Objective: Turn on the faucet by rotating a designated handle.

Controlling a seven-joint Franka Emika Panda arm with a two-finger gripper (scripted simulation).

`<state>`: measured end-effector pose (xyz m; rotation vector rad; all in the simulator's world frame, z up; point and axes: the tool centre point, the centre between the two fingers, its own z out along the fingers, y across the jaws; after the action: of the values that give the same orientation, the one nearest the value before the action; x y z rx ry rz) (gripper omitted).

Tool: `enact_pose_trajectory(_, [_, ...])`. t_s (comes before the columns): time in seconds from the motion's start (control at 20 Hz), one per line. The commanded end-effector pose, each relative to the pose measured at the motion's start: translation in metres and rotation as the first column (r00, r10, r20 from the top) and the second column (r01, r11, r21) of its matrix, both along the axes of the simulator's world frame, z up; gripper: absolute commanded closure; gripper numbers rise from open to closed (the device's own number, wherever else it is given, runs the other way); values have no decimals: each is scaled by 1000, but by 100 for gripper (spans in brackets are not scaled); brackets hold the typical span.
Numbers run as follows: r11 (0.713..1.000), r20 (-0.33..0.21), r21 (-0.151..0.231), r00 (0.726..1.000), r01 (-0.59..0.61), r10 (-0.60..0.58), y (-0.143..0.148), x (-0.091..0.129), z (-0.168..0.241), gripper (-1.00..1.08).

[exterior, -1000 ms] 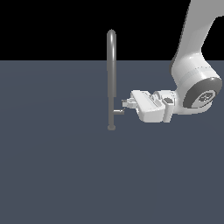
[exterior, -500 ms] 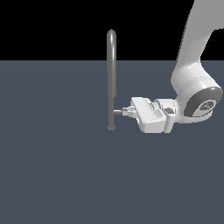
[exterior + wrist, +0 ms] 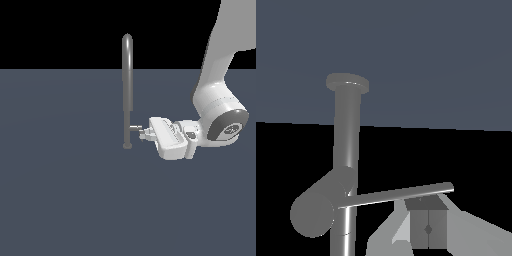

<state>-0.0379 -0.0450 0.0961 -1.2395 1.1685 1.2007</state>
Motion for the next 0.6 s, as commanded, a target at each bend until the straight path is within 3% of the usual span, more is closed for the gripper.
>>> enact_pose_trajectory(0.0, [1000,-7,-1,1000,2,-2,0,1,-9,108])
enact_pose_trajectory(0.55, [1000,-35,-4,999,6,-6,0,8,-51,108])
